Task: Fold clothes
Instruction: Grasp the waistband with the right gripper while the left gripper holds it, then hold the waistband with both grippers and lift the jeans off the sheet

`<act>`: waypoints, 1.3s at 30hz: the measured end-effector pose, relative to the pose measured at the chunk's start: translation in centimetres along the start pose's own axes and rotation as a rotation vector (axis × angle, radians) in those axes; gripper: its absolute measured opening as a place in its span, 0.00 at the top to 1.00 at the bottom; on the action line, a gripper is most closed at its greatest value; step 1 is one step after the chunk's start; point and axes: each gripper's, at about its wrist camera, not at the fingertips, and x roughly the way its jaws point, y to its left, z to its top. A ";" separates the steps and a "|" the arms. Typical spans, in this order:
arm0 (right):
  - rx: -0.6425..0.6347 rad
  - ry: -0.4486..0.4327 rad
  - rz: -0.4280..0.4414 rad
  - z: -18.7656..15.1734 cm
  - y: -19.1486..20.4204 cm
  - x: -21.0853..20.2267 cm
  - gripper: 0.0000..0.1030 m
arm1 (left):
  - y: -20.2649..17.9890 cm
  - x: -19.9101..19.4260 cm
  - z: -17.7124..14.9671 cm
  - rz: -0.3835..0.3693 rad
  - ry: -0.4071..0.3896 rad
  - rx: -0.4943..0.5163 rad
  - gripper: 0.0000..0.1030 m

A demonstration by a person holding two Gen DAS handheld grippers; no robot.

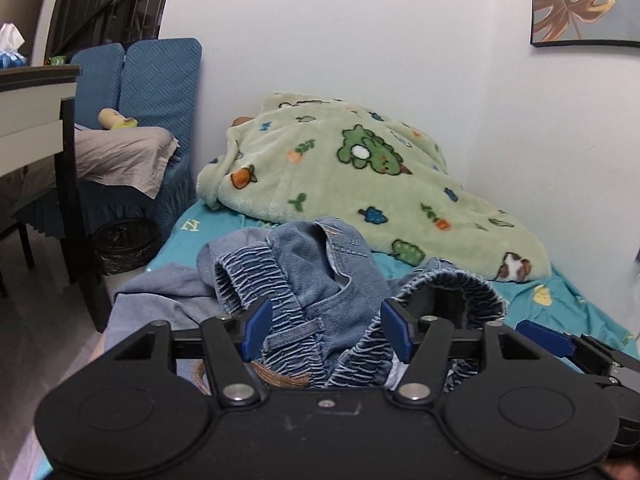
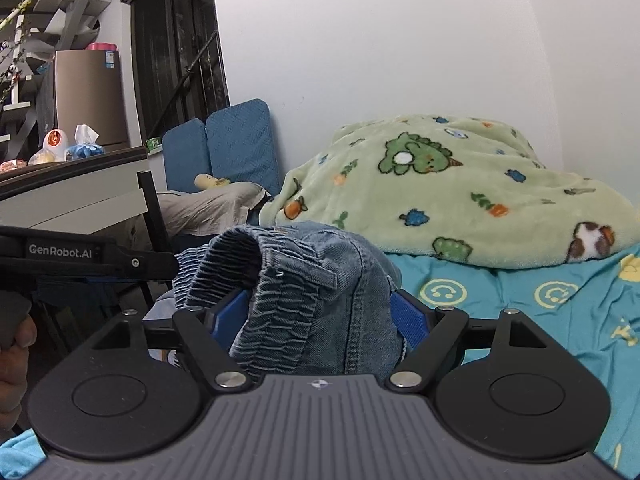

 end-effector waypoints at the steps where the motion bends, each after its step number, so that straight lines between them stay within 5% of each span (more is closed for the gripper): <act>1: 0.009 0.002 0.000 -0.1 -0.2 0.2 0.21 | 0.0 0.1 0.0 0.008 0.001 0.002 0.44; 9: 0.053 0.024 -0.027 -0.3 -1.0 0.6 0.32 | 0.1 0.7 0.2 0.071 0.012 -0.041 0.44; 14: 0.079 0.039 -0.045 -0.4 -1.5 0.8 0.59 | -0.4 1.3 0.2 0.097 0.019 -0.036 0.44; 20: 0.112 0.052 -0.084 -0.6 -2.3 0.8 0.76 | -1.2 2.1 -0.1 0.116 0.020 -0.035 0.44; 29: 0.269 0.094 -0.194 -2.2 -5.8 1.0 0.91 | -2.4 2.7 -0.1 0.110 0.029 -0.024 0.44; 39: 0.499 0.202 -0.257 -6.5 -10.6 1.2 0.88 | -3.5 2.8 0.5 0.075 0.039 -0.039 0.44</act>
